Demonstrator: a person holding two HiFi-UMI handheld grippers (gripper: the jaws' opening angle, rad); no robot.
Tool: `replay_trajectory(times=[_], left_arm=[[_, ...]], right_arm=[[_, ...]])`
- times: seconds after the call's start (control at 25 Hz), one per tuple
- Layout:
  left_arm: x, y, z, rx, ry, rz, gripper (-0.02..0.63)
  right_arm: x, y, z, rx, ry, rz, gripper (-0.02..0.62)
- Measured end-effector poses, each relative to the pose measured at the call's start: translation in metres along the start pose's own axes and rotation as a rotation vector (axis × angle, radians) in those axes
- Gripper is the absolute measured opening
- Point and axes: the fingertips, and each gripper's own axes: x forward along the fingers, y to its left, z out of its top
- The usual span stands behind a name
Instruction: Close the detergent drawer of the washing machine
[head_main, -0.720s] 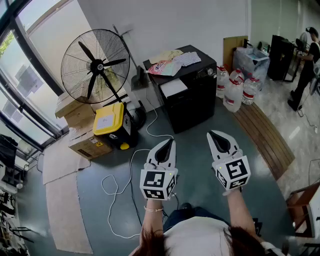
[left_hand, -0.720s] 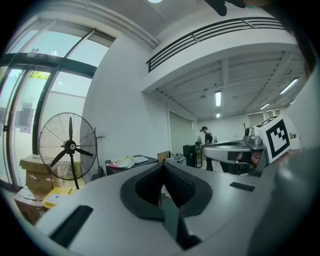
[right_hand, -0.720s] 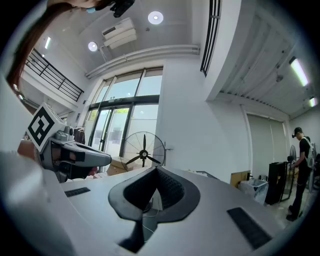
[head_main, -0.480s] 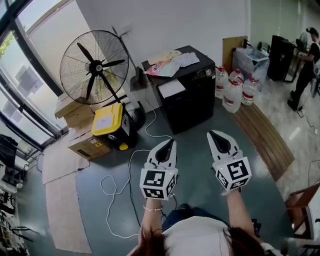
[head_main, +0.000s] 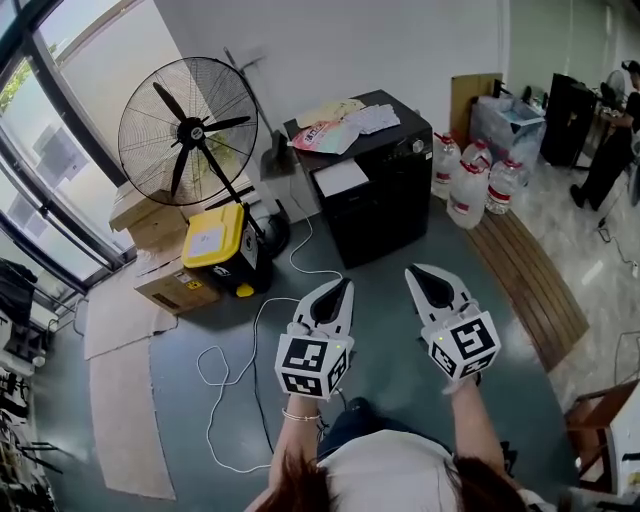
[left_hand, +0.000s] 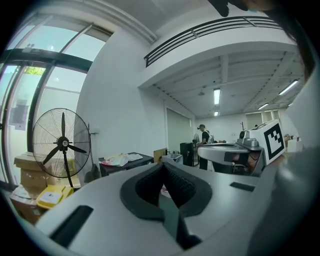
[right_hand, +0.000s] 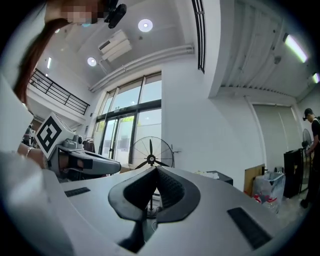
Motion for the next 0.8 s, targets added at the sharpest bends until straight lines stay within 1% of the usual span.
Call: replay_trajectory(times=[0.16,0.4,0.6,0.8], left_arm=[[0.015,0.005,0.001,0.005,0.004,-0.001,0.017],[0.043,0.024,-0.005,0.017,0.018,-0.015,0.017],[0.081,0.050,-0.006,0.010,0.012,-0.039,0.017],[0.127,0.087,-0.008,0.001,0.019,-0.052,0.017]], right_arm=[[0.012,-0.007,-0.007,0.023,0.017,0.024,0.026],[0.038,-0.023,-0.017,0.021,0.032,0.000,0.026],[0.072,-0.045,-0.025,0.026,0.034,-0.015,0.026],[0.121,-0.073,-0.038,0.026,0.096,-0.008,0.026]])
